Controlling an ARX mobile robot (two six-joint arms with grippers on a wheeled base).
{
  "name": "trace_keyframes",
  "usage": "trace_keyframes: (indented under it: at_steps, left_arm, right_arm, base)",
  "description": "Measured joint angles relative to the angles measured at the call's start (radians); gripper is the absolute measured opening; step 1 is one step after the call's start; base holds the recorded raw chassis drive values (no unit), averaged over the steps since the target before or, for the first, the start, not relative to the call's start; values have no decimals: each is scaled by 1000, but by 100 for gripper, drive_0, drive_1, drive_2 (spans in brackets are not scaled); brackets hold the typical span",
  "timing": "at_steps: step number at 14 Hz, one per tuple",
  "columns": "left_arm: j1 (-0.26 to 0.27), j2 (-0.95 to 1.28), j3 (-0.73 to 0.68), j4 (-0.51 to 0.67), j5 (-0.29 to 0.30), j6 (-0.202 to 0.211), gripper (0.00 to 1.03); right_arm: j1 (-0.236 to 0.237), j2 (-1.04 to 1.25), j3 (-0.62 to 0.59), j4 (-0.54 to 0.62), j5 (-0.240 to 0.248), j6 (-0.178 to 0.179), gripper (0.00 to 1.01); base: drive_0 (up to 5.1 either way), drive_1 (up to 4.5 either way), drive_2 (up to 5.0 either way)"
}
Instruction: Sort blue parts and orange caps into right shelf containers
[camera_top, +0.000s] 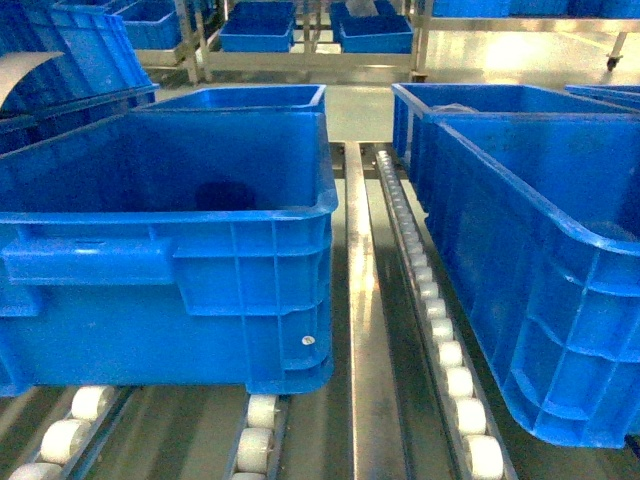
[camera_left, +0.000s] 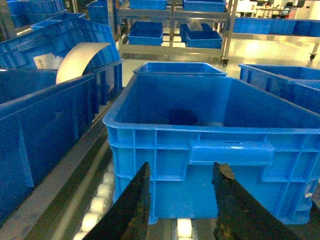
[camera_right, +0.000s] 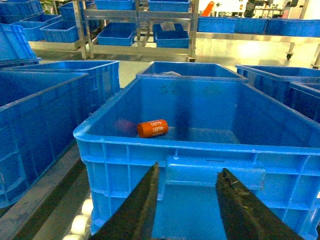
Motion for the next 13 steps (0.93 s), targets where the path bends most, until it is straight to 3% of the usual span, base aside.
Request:
trace_keyframes:
  at_steps: [4, 5, 13]
  left_arm:
    - [0, 0, 0, 0, 0, 0, 89]
    - [0, 0, 0, 0, 0, 2, 100]
    - [0, 0, 0, 0, 0, 2, 98]
  right_arm:
    - [0, 0, 0, 0, 0, 0, 93]
    - [0, 0, 0, 0, 0, 0, 99]
    - [0, 0, 0, 0, 0, 0, 98]
  base:
    - [0, 0, 0]
    - [0, 0, 0]
    - [0, 0, 0]
